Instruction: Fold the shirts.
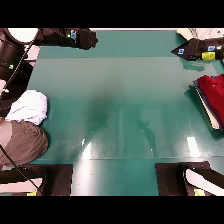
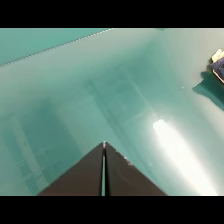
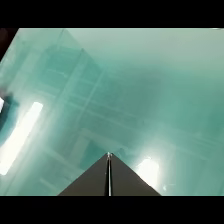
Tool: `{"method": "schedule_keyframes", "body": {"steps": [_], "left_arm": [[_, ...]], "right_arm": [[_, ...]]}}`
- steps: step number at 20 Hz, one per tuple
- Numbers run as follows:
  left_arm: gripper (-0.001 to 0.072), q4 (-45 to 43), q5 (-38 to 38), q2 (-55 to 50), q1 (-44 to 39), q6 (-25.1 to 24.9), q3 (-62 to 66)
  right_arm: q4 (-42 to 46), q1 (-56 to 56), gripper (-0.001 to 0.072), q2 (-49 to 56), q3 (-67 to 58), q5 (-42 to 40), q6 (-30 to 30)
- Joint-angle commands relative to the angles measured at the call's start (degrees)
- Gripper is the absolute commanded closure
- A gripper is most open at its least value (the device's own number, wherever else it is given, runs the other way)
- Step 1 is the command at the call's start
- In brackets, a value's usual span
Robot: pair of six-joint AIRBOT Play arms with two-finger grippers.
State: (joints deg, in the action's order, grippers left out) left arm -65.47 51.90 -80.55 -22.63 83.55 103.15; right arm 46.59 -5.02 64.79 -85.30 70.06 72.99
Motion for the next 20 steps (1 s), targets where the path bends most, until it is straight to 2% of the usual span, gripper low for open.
{"method": "schedule_keyframes", "body": {"steps": [1,10,13,16,18,20], "left_arm": [[0.0677,-0.02,-0.07,-0.02,0.00,0.00,0.04],[0.0677,-0.02,-0.09,-0.02,0.00,0.00,0.04],[0.0677,-0.42,-4.87,0.09,0.37,-0.02,0.15],[0.0678,-5.35,4.28,4.33,5.60,-0.04,0.70],[0.0678,-14.93,11.10,7.80,10.78,0.00,0.70],[0.0677,-26.97,20.96,8.79,15.98,0.24,0.61]], "right_arm": [[-0.07,0.13,0.0694,-0.02,-0.07,0.00,0.00],[-0.07,0.15,0.0694,-0.02,-0.07,0.81,0.00],[-0.09,0.15,0.0694,-0.02,-0.07,1.62,0.02],[-0.04,0.15,0.0694,-0.04,-0.09,2.51,0.00],[-0.04,0.11,0.0694,-0.02,-0.07,2.51,0.00],[-0.07,0.13,0.0694,-0.02,-0.07,2.10,0.00]]}}
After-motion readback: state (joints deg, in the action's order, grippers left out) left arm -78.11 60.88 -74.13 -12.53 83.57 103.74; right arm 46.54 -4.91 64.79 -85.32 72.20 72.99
